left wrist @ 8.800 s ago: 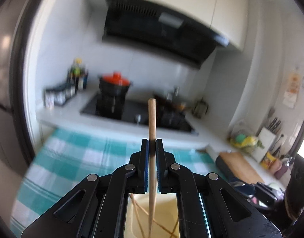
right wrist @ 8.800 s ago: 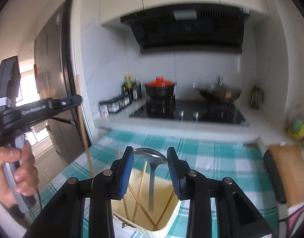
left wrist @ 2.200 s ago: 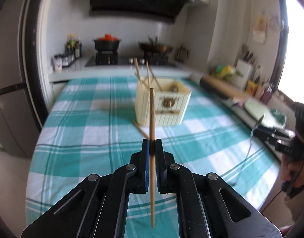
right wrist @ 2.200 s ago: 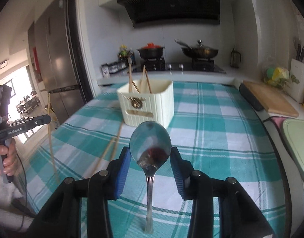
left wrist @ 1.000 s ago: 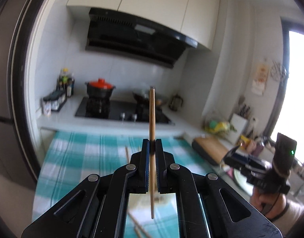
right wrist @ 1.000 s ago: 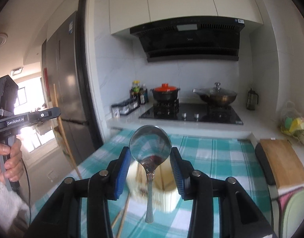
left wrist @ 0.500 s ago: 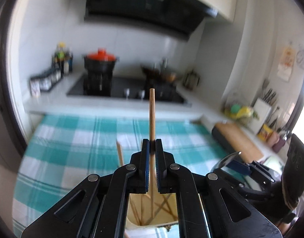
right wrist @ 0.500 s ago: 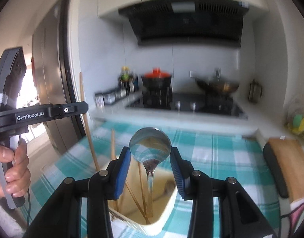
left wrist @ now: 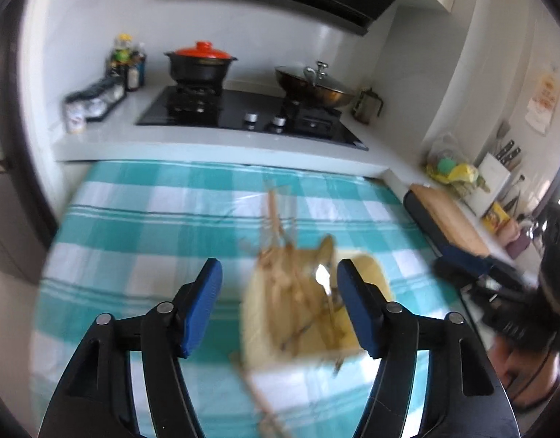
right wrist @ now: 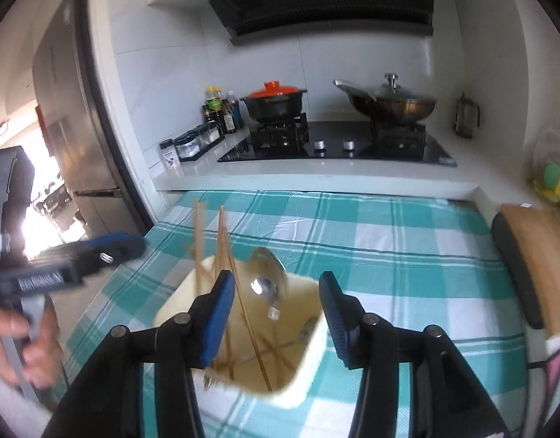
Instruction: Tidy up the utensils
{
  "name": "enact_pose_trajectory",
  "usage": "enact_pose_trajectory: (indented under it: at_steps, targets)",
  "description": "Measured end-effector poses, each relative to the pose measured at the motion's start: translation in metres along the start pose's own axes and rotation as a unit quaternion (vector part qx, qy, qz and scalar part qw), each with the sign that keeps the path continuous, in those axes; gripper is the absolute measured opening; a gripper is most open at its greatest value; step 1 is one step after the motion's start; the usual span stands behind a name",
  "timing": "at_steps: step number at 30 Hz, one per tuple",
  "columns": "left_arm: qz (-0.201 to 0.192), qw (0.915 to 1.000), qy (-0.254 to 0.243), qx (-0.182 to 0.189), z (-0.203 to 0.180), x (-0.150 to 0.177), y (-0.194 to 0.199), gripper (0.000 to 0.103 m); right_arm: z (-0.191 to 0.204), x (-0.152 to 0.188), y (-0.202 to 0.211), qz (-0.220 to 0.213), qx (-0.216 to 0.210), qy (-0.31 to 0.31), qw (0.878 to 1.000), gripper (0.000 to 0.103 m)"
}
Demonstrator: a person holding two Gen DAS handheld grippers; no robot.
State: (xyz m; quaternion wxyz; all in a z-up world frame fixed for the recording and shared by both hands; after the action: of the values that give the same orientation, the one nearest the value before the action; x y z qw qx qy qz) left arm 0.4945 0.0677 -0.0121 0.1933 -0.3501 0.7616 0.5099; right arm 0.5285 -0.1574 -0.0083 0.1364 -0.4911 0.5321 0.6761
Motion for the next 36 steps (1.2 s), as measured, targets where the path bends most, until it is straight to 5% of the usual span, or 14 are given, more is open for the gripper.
enact_pose_trajectory:
  at_steps: [3,8,13,21,29,31,36]
  targets:
    - [0.031,0.9989,-0.021,-0.030,0.027,0.029,0.035,0.089,0.010,0.027,0.041,0.027,-0.009,0.031,0.999,0.049]
    - [0.105,0.9918,-0.022,-0.069,0.072,0.131,0.051,0.089,0.040,0.133,0.068,0.107,-0.008,0.105,0.989,0.049]
    - [0.131,0.9905,0.017,-0.039,0.061,0.208,0.037,0.087,0.072,0.208,0.052,0.165,-0.045,0.073,0.983,0.048]
    - [0.100,0.9933,0.043,-0.038,0.051,0.220,0.055,0.087,0.127,0.182,0.013,0.140,-0.128,0.061,0.980,0.031]
    - [0.078,0.9928,0.044,-0.080,0.072,0.228,0.080,0.087,0.169,0.188,-0.052,0.186,-0.095,0.099,0.973,0.021]
    - [0.079,0.9923,0.040,-0.087,0.072,0.233,0.079,0.087,0.170,0.189,-0.051,0.180,-0.087,0.104,0.974,0.009]
    - [0.089,0.9920,0.030,-0.084,0.063,0.247,0.070,0.087,0.159,0.206,-0.021,0.192,-0.073,0.094,0.974,0.007]
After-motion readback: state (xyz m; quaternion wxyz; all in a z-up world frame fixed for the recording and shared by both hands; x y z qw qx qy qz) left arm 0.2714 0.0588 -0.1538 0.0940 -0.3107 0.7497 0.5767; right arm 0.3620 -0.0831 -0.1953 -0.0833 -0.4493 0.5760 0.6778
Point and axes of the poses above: each gripper's, at about its wrist camera, not at the fingertips, and y roughly against the way its jaws point, z to its left, x to its underside, the point moved 1 cm from there along -y, roughly the way its jaws point, and after that the axes turned 13 degrees about y, right-handed, at the moved point
